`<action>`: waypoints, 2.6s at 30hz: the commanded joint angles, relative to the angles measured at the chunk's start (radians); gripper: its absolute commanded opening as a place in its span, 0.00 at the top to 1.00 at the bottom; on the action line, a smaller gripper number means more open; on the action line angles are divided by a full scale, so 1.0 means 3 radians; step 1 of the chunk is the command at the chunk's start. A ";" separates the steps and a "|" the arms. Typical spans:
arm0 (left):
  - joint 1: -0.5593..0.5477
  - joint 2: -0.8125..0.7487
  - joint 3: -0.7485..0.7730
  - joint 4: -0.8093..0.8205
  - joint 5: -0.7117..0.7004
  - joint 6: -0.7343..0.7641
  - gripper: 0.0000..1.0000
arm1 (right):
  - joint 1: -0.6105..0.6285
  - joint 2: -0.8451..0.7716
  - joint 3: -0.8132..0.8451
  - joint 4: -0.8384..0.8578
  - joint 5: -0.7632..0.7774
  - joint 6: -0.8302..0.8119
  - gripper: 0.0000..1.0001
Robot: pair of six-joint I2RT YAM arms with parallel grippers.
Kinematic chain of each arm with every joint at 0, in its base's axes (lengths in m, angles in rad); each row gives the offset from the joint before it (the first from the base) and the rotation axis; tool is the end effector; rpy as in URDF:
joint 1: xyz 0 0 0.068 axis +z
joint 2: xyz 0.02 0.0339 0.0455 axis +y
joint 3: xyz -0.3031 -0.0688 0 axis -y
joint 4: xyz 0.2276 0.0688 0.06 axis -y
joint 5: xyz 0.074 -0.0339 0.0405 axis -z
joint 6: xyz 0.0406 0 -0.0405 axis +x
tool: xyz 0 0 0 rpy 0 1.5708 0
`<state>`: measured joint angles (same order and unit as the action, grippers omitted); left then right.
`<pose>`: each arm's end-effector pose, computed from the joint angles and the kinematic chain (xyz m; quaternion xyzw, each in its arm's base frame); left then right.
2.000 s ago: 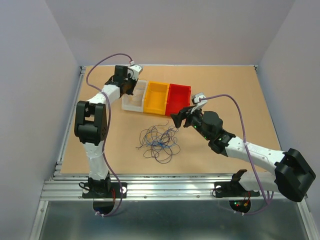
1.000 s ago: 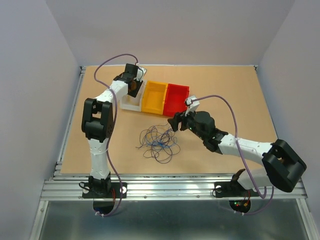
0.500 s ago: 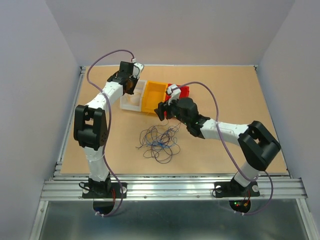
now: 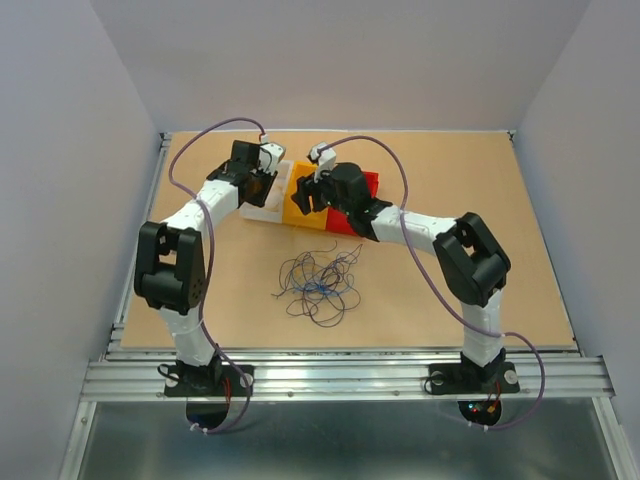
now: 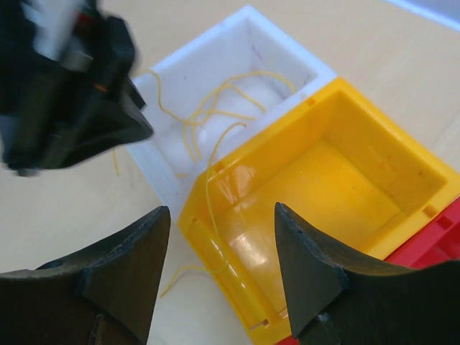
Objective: Untangle the cables
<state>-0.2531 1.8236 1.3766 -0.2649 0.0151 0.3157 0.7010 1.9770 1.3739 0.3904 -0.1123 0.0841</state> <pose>0.4004 -0.1042 0.2878 0.2581 0.8718 0.0062 0.4164 0.3585 0.3086 0.2881 -0.2695 0.7296 0.2802 0.5627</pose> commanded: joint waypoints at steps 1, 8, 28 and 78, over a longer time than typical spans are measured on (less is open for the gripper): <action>0.0015 -0.0581 -0.0242 0.0310 0.0292 -0.0035 0.60 | 0.0000 0.0149 0.0232 -0.0233 -0.0101 0.0032 0.36; 0.0046 -0.1083 -0.0712 0.0693 0.0124 -0.0101 0.59 | -0.0005 0.0349 0.0355 -0.0309 -0.0132 -0.0020 0.40; 0.0992 -0.0618 -0.0462 0.0730 0.1028 -0.0224 0.59 | -0.0005 0.0665 0.0993 -0.0407 -0.0469 0.0338 0.99; 0.1084 0.0062 -0.0370 0.0459 0.1749 -0.0020 0.65 | 0.0000 0.1688 0.2195 -0.0217 -0.0244 0.0031 0.99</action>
<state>0.0677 1.8206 1.2125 -0.0860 0.4721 0.2695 0.6998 2.4802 1.9945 0.2882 -0.1600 0.0933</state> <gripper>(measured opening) 0.360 0.012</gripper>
